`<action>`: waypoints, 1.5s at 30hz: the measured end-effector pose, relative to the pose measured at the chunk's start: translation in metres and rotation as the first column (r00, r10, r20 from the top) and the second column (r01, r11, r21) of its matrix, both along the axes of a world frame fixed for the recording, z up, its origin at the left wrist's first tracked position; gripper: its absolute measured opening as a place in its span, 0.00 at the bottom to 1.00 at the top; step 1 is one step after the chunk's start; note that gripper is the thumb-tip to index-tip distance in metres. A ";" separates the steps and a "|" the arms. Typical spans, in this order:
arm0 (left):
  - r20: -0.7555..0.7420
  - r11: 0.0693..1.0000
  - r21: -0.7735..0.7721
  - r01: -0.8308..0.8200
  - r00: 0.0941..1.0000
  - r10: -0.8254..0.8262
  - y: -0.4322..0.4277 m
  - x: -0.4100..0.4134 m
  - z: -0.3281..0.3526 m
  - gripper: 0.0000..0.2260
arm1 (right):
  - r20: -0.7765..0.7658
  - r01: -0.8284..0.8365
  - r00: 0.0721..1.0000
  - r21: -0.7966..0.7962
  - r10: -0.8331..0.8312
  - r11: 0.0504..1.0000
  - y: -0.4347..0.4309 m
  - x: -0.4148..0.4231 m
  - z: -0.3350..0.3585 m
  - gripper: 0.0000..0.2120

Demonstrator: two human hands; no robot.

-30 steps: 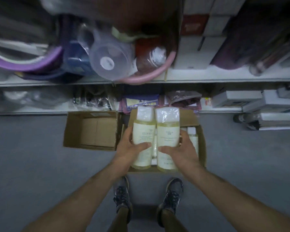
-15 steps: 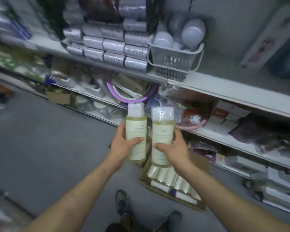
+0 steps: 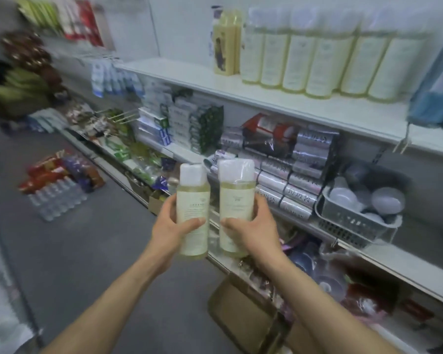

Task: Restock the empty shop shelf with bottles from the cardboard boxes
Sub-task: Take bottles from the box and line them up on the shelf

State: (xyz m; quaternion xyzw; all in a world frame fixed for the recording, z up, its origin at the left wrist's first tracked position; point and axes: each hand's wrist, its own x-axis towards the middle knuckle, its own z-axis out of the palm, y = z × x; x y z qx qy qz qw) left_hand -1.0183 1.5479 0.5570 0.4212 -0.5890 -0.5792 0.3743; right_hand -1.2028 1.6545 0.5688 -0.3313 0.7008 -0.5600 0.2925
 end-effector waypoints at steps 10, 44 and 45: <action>-0.175 0.970 -0.239 -0.054 0.985 0.012 -0.142 0.013 0.139 0.33 | -0.141 -0.017 0.990 -0.244 -0.019 0.970 -0.144 0.032 0.121 0.40; -0.223 0.693 -0.481 0.537 0.690 -0.689 -0.210 -0.380 0.234 0.39 | -0.280 0.617 0.619 -0.404 -0.733 0.675 -0.128 -0.283 0.205 0.42; -0.222 0.688 -0.487 0.538 0.685 -0.694 -0.209 -0.383 0.232 0.38 | -0.281 0.635 0.603 -0.398 -0.747 0.662 -0.127 -0.287 0.203 0.42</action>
